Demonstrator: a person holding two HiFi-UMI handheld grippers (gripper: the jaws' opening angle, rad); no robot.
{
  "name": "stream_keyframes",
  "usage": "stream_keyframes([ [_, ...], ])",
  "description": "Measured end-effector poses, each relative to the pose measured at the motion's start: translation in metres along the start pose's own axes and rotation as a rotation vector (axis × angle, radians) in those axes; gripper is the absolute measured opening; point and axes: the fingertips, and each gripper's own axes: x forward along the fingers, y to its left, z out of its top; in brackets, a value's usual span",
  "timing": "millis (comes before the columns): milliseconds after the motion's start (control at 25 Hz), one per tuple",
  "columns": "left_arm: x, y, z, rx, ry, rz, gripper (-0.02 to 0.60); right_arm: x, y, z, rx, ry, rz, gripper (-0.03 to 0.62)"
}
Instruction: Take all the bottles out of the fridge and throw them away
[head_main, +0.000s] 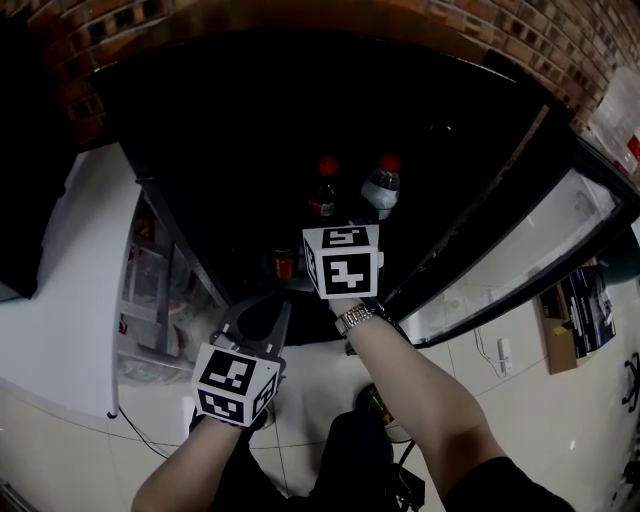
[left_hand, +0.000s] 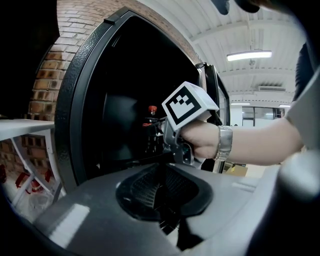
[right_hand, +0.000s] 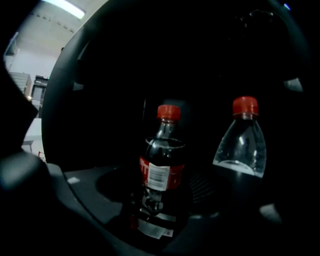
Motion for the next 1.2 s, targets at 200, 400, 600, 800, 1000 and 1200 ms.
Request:
stream_keyframes([
  [200,0.002,0.008,0.0,-0.001,-0.001,0.004,0.006,0.01,0.001,0.004,-0.006,-0.001,0.005,0.296],
  [400,-0.001,0.009,-0.005,-0.01,0.005,0.009,0.006,0.008,0.002,0.005,0.009,-0.004,0.012,0.289],
  [600,-0.005,0.009,-0.004,-0.008,0.0,0.015,0.006,-0.001,0.007,0.004,0.017,-0.024,0.028,0.282],
  [800,-0.01,0.008,0.0,-0.006,-0.009,0.019,0.006,-0.012,0.014,0.003,0.017,-0.035,0.049,0.279],
  [1000,-0.017,0.002,0.004,0.001,-0.015,0.023,0.006,-0.03,0.021,0.009,0.013,-0.058,0.065,0.279],
  [1200,-0.027,-0.005,0.007,0.011,-0.017,0.031,0.006,-0.06,0.028,0.015,0.009,-0.083,0.079,0.279],
])
